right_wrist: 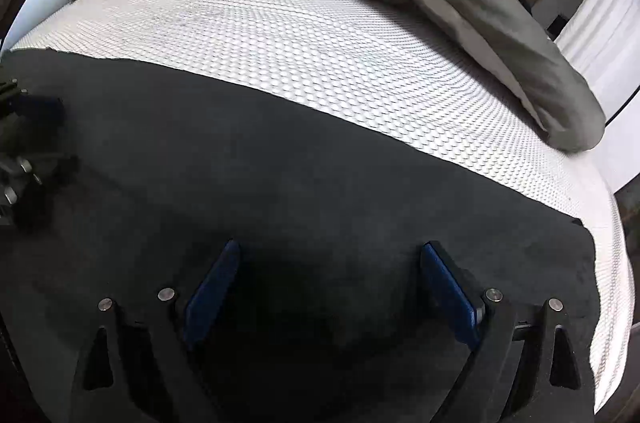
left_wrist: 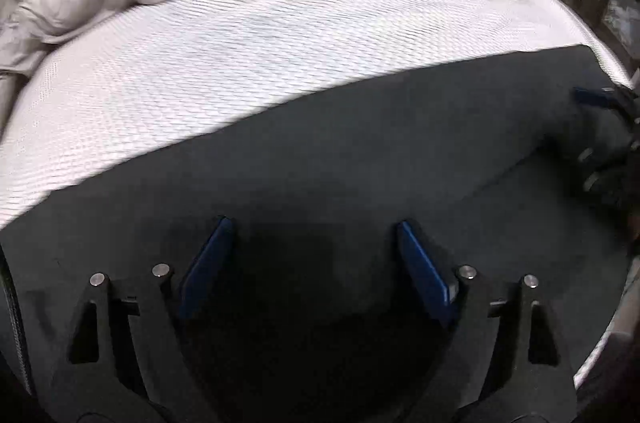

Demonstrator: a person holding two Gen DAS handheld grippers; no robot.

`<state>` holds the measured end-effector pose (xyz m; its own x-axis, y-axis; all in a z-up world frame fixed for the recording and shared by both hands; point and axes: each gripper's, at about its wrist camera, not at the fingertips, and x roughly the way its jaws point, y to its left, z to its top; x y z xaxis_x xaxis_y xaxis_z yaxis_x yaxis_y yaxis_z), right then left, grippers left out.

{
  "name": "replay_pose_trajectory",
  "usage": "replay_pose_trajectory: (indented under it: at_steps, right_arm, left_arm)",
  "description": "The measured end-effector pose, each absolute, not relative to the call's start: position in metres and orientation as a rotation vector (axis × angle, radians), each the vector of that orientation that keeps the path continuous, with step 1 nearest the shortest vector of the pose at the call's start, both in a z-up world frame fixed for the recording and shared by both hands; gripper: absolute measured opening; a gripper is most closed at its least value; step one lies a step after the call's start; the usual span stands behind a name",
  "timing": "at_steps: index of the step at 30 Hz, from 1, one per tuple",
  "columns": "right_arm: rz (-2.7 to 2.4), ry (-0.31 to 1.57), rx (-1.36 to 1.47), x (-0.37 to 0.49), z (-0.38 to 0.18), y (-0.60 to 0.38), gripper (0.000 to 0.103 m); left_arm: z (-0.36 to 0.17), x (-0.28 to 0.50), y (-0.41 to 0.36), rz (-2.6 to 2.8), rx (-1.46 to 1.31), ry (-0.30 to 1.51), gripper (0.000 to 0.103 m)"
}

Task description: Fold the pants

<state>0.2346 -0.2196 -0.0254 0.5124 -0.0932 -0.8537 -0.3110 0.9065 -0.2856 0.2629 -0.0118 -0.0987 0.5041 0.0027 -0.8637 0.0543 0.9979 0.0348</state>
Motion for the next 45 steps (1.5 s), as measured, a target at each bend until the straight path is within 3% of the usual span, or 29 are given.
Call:
replay_pose_trajectory:
  at_steps: [2, 6, 9, 13, 20, 21, 24, 27, 33, 36, 40, 45]
  right_arm:
    - [-0.011, 1.034, -0.399, 0.241, -0.018, -0.258, 0.093]
    - [-0.324, 1.042, -0.268, 0.249, -0.021, -0.351, 0.094]
    - [-0.296, 1.035, -0.147, 0.244, -0.015, -0.376, 0.093]
    - [-0.291, 1.023, -0.253, 0.242, -0.003, -0.348, 0.093]
    - [-0.034, 0.951, -0.231, 0.245, 0.019, -0.270, 0.093]
    - [0.014, 0.979, -0.211, 0.249, 0.014, -0.262, 0.092]
    - [0.060, 1.036, -0.231, 0.266, -0.009, -0.232, 0.069]
    - [0.115, 1.068, -0.321, 0.284, -0.036, -0.231, 0.065]
    - [-0.368, 1.041, -0.347, 0.288, -0.036, -0.337, 0.065]
    - [-0.316, 1.046, -0.162, 0.278, -0.033, -0.382, 0.060]
    - [-0.295, 1.015, -0.268, 0.281, -0.021, -0.355, 0.060]
    - [-0.068, 0.979, -0.174, 0.249, 0.010, -0.317, 0.064]
  left_arm:
    - [-0.100, 0.261, 0.015, 0.080, 0.048, 1.031, 0.098]
    - [-0.101, 0.247, 0.063, 0.119, -0.097, 1.026, 0.099]
    - [-0.095, 0.242, 0.078, 0.263, -0.015, 1.017, 0.099]
    - [-0.084, 0.233, 0.088, 0.248, -0.113, 0.992, 0.083]
    - [-0.067, 0.269, 0.014, 0.026, -0.136, 0.958, 0.080]
    - [-0.073, 0.284, 0.001, 0.002, -0.120, 0.973, 0.077]
    - [-0.094, 0.306, -0.028, 0.002, -0.038, 1.039, 0.068]
    - [-0.098, 0.308, -0.026, -0.011, -0.031, 1.032, 0.068]
    - [-0.097, 0.297, 0.043, 0.154, -0.070, 1.022, 0.072]
    - [-0.091, 0.284, 0.076, 0.223, -0.089, 1.014, 0.072]
    - [-0.071, 0.258, 0.106, 0.240, -0.134, 0.979, 0.067]
    - [-0.040, 0.212, 0.148, 0.329, -0.095, 0.896, 0.067]
